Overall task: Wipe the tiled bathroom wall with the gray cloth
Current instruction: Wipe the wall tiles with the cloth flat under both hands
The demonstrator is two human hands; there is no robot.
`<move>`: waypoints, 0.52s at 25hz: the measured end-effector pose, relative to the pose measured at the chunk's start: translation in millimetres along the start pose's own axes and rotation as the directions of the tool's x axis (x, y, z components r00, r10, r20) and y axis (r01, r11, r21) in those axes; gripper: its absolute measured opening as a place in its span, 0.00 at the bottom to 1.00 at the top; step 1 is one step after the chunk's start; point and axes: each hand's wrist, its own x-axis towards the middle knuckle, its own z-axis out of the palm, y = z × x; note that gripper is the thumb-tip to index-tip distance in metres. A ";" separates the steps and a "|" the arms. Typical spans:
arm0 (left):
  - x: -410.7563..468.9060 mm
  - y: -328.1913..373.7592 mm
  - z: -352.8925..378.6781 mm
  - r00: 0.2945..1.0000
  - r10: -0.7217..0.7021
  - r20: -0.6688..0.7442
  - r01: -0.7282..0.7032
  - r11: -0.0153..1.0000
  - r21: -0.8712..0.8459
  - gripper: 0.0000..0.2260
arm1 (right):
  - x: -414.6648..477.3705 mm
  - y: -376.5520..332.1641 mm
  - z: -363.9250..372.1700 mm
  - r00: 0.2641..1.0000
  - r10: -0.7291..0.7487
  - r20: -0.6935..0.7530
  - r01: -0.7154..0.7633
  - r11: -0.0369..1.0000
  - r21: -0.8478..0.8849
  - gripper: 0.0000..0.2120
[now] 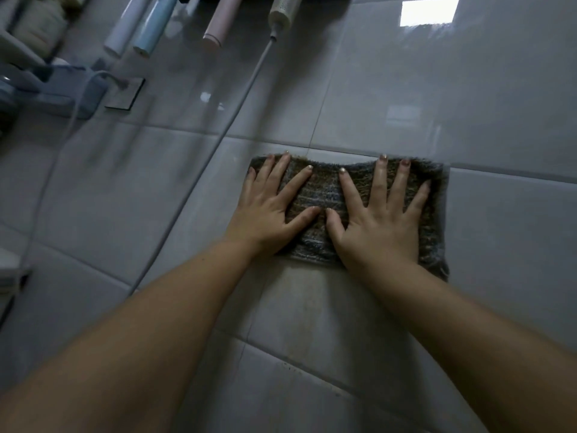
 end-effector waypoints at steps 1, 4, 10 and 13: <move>-8.1 -7.3 2.1 1.000 0.016 -0.016 -0.016 1.000 0.008 0.31 | -3.1 -6.5 2.3 1.000 -0.018 -0.012 0.018 1.000 0.006 0.31; -40.3 -26.7 6.0 0.998 0.037 -0.041 -0.037 0.999 0.019 0.31 | -23.2 -28.6 16.4 0.995 -0.059 -0.077 0.061 0.998 0.026 0.31; -106.1 -43.1 9.8 0.998 0.056 -0.036 -0.055 0.998 0.037 0.31 | -77.9 -63.6 33.0 0.985 -0.124 -0.120 0.133 0.988 0.073 0.32; -138.4 -36.2 13.7 0.999 0.036 -0.036 -0.034 0.999 0.037 0.31 | -108.4 -69.1 37.2 0.982 -0.151 -0.117 0.162 0.983 0.090 0.31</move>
